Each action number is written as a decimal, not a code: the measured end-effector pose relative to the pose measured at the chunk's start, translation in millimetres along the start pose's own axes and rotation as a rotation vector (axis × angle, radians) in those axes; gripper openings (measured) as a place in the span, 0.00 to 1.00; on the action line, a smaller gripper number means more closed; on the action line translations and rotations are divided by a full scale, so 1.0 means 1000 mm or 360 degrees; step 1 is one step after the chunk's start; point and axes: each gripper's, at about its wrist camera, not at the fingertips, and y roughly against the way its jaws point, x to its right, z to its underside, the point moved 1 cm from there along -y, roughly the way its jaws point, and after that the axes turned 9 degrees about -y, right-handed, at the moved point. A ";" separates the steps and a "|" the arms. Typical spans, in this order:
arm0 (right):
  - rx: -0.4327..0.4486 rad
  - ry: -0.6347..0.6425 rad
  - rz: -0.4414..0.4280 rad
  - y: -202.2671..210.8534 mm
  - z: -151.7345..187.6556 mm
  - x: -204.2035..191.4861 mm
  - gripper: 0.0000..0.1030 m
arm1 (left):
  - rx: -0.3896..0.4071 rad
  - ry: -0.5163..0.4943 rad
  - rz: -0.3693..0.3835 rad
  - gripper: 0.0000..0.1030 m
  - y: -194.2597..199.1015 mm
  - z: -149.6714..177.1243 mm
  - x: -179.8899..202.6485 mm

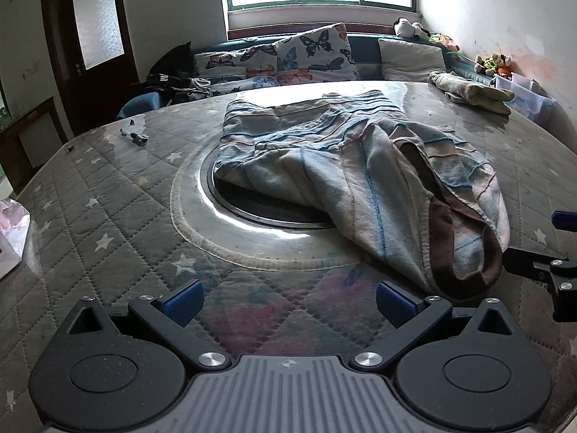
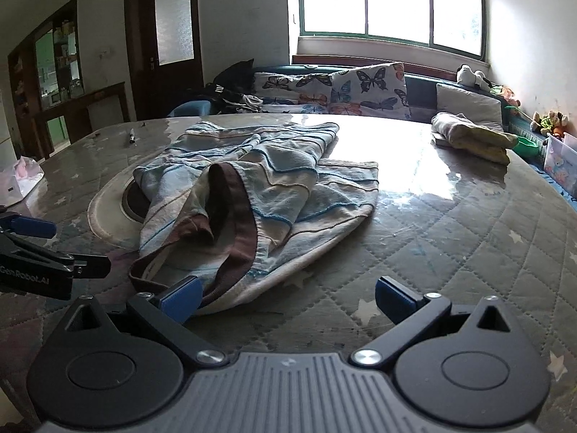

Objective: Fold towel

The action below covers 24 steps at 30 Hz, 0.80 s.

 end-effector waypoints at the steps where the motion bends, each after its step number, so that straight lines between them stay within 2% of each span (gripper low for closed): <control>1: 0.0000 0.0000 -0.0002 0.000 0.000 0.000 1.00 | 0.0001 -0.0002 0.0002 1.00 0.000 0.000 0.000; 24: 0.0020 0.0005 -0.0037 0.004 -0.002 -0.009 1.00 | 0.0013 -0.0033 0.0001 1.00 0.006 -0.003 0.008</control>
